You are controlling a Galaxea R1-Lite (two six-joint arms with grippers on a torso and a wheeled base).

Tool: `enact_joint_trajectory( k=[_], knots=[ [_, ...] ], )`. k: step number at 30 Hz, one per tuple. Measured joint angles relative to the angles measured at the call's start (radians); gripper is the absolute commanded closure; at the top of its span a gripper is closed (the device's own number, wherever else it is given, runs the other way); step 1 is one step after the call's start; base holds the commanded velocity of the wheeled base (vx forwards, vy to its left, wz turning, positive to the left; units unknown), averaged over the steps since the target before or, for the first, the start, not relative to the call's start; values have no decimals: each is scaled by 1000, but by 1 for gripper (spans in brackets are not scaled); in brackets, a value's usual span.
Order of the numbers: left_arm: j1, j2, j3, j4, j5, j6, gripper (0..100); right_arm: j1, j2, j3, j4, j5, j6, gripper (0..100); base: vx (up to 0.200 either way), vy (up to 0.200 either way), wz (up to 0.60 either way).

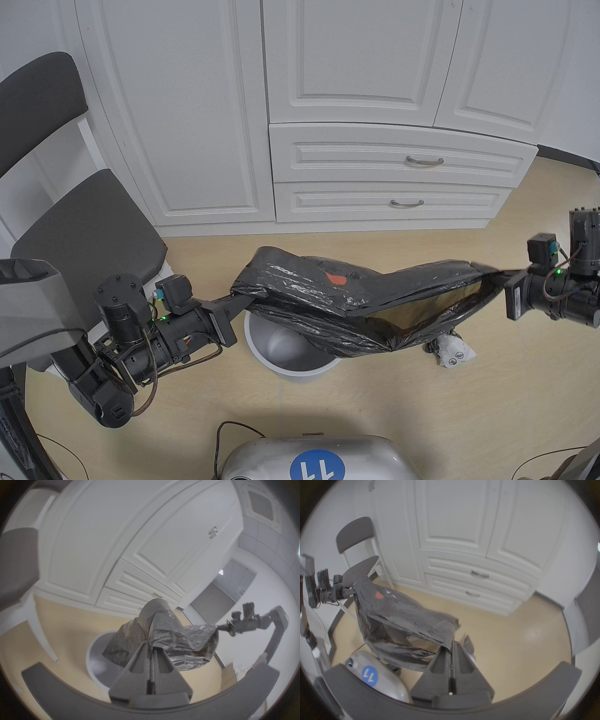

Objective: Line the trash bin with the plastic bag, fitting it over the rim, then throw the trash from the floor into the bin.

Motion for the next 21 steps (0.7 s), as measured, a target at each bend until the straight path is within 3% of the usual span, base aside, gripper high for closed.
enact_joint_trajectory(
  k=[4, 10, 15, 21],
  knots=[
    [-10, 23, -53, 0, -88, 51, 100, 45, 60, -47, -111, 6, -88, 100, 0, 0, 0],
    [-39, 49, -92, 0, -131, 71, 100, 176, 135, -97, -141, 8, -93, 100, 0, 0, 0],
    [-63, 88, -115, 0, -117, 74, 100, 308, 177, -100, -169, 8, 46, 100, 0, 0, 0],
    [-87, 143, -124, 0, 9, 68, 100, 450, 254, -84, -324, 0, 244, 100, 0, 0, 0]
  ],
)
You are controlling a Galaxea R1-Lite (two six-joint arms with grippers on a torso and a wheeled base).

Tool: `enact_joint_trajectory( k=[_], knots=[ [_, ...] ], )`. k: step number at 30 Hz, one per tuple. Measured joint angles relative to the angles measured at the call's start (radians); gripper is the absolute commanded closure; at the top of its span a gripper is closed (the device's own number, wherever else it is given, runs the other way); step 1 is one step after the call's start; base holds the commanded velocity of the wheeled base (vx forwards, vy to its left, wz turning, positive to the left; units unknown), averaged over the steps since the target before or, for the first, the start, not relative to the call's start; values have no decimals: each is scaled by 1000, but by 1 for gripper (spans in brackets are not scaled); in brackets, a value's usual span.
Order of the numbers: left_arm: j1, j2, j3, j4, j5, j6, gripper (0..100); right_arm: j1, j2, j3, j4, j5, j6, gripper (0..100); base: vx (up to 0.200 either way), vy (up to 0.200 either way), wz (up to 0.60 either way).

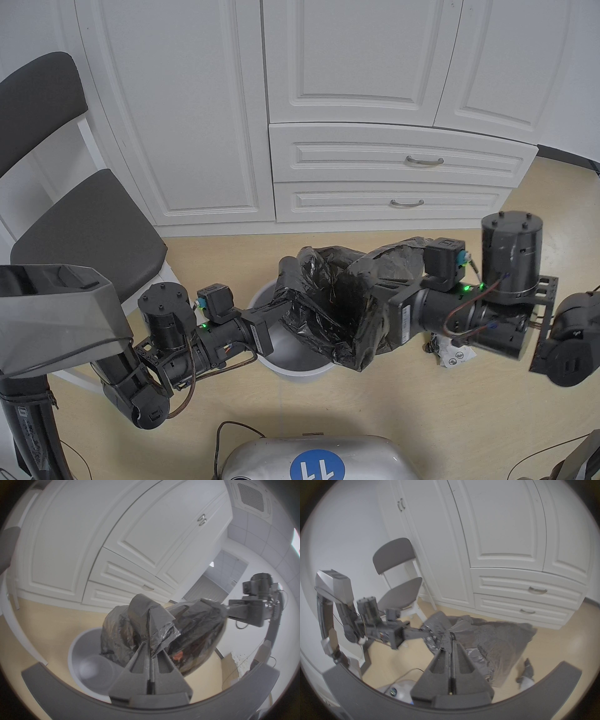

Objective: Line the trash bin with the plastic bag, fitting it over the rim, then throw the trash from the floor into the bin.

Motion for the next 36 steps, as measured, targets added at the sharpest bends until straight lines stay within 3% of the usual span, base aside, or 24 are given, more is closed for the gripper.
enact_joint_trajectory(
  k=[8, 14, 28, 29, 36],
  knots=[
    [-7, 37, 74, -2, 74, -45, 100, 82, 205, 8, -268, -31, 192, 100, 0, 0, 0],
    [-5, 34, 154, -3, 86, -58, 100, 105, 323, 0, -321, -35, 349, 100, 0, 0, 0],
    [48, 95, 161, -3, 86, -66, 100, 111, 496, -126, -437, -44, 478, 100, 0, 0, 0],
    [51, 97, 166, -4, 87, -66, 0, 107, 501, -130, -441, -44, 480, 100, 0, 0, 0],
    [55, 105, 180, -3, 83, -87, 0, 88, 514, -146, -445, -44, 481, 100, 0, 0, 0]
  ],
)
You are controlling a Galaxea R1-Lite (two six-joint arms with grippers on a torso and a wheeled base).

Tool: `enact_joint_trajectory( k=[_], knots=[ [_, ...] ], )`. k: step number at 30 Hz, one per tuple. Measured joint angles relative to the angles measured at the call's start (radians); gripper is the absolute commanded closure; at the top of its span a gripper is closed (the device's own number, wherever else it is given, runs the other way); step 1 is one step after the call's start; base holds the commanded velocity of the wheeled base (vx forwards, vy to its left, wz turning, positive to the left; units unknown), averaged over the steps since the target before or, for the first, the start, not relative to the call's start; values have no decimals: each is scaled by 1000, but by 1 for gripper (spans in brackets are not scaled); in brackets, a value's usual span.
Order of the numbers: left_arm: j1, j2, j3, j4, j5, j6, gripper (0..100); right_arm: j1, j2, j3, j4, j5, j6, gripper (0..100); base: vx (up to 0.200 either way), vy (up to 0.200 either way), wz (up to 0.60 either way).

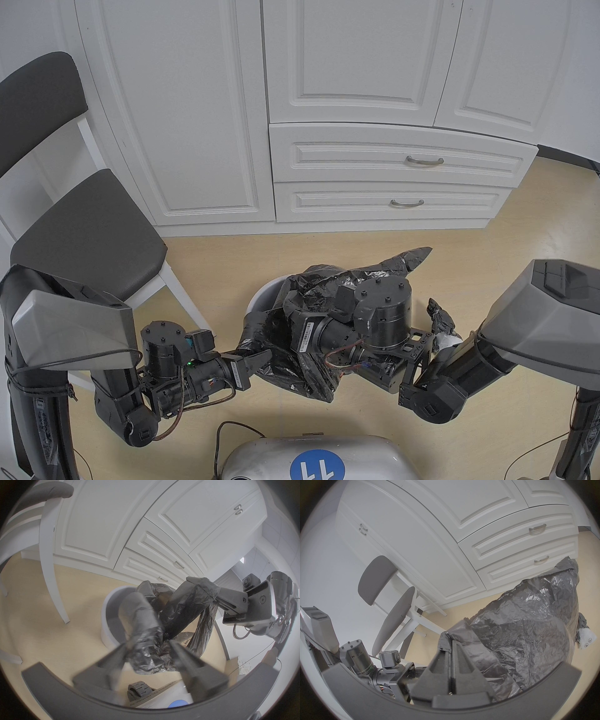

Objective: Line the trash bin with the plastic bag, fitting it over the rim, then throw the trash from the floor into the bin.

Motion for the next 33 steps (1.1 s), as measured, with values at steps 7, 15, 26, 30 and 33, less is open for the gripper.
enact_joint_trajectory(
  k=[7, 15, 26, 30, 33],
  knots=[
    [0, 9, -2, -1, -2, -3, 0, -13, 3, -11, 1, 1, 1, 100, 0, 0, 0],
    [-23, 20, -13, -1, -3, -3, 0, -16, 20, -55, 10, 0, 89, 100, 0, 0, 0],
    [-37, 41, -29, -3, -2, -3, 0, 6, 70, -84, 12, 1, 124, 100, 0, 0, 0],
    [-38, 43, -29, -3, -2, -3, 0, 7, 94, -92, 11, 2, 124, 100, 0, 0, 0],
    [-38, 43, -28, -3, -2, -3, 0, 8, 111, -101, 10, 2, 125, 100, 0, 0, 0]
  ],
)
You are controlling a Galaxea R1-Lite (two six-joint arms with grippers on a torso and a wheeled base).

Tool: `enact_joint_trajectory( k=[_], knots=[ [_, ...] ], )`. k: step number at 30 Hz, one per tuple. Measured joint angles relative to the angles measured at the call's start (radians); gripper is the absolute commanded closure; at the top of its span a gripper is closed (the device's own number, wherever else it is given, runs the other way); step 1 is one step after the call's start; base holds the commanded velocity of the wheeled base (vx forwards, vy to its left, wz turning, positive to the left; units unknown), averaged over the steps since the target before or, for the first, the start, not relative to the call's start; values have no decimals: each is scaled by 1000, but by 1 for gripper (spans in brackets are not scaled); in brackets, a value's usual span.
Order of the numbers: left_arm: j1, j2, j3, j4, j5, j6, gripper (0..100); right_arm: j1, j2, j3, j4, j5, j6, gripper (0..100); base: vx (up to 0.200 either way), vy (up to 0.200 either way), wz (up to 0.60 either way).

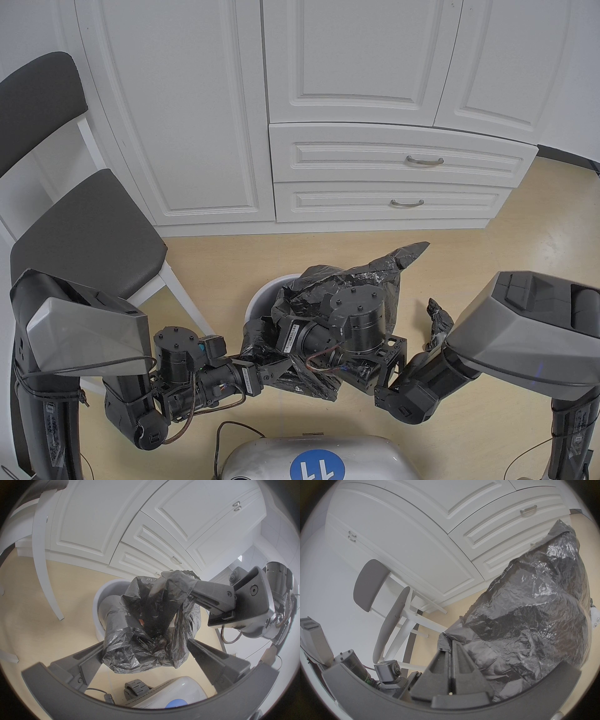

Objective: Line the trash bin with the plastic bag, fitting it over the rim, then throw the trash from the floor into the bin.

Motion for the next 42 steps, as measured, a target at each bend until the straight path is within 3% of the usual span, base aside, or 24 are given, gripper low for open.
enact_joint_trajectory(
  k=[7, 12, 32, 33, 42],
  knots=[
    [1, 2, 3, 0, 0, 0, 0, 2, 39, -35, -6, -1, 39, 100, 0, 0, 0],
    [-3, 15, -9, 0, 0, 0, 0, 44, 43, -48, -7, -4, 73, 100, 0, 0, 0],
    [-5, 55, -73, 0, 5, -3, 0, 81, 20, -37, 0, -25, 75, 100, 0, 0, 0],
    [-6, 57, -78, 0, 5, -3, 100, 82, 20, -36, 0, -25, 74, 100, 0, 0, 0],
    [-10, 74, -87, 0, 5, -3, 100, 85, 19, -34, 2, -27, 74, 100, 0, 0, 0]
  ],
)
